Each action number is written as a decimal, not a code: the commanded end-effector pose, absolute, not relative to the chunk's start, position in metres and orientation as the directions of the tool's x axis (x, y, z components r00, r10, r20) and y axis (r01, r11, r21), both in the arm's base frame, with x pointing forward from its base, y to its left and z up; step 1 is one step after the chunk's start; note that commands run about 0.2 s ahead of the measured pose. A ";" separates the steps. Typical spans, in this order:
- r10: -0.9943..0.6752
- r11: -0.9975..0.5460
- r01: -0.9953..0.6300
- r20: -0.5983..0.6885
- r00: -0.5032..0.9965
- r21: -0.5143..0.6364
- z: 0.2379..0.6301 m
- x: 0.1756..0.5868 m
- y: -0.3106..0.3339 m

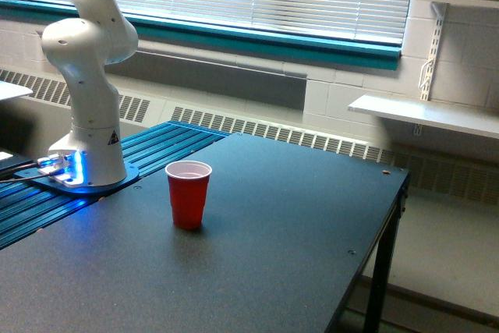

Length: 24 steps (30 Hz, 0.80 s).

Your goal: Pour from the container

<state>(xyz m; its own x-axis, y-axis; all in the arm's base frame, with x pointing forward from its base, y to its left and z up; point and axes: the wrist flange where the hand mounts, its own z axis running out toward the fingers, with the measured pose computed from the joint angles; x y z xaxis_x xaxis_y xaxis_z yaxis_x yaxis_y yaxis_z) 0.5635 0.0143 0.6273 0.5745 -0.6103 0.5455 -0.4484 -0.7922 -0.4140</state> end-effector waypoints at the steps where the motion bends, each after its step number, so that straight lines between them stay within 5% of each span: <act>1: -0.619 -0.785 -0.520 0.452 0.642 -0.337 0.557 0.559 -0.007; 24: -0.732 -0.681 -0.706 0.165 0.661 -0.197 0.438 0.423 -0.056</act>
